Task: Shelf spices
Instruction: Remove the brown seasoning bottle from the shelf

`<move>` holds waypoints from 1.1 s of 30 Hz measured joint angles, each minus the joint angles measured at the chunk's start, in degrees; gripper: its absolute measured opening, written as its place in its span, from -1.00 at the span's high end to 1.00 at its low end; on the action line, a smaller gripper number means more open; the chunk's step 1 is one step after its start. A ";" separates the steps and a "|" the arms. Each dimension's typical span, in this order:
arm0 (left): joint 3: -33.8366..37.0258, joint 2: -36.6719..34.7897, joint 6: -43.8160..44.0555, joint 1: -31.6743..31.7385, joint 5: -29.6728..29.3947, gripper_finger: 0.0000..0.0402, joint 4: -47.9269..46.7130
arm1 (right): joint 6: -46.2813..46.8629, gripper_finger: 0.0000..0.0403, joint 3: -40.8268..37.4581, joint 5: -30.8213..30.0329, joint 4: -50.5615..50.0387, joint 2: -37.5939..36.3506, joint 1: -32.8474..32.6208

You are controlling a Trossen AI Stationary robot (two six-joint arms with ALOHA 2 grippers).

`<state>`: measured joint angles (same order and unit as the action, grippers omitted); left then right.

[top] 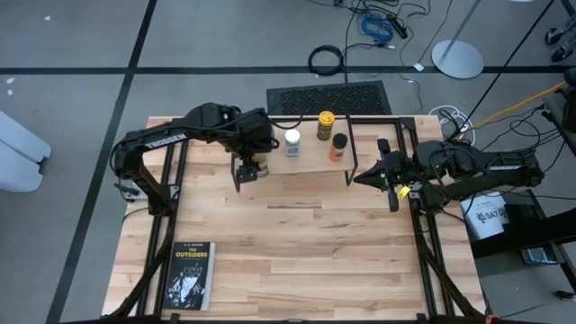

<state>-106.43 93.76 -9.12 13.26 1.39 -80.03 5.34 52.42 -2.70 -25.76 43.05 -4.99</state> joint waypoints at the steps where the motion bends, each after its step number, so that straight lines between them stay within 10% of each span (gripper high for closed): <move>1: -0.66 0.00 0.34 -0.35 -0.03 -0.39 -0.07 | -0.02 1.00 0.00 0.00 -0.13 0.00 0.00; 15: -9.60 -0.11 16.09 -9.73 0.62 -0.39 -6.23 | 1.07 1.00 -0.02 -0.07 -2.03 0.00 0.00; 33: -2.89 3.71 28.28 -30.70 -7.05 -0.39 6.70 | 2.07 1.00 -0.02 -0.28 -1.91 -0.01 0.00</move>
<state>-109.33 97.46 19.16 -17.44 -5.66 -73.33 7.42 52.40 -2.98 -27.67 43.04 -4.99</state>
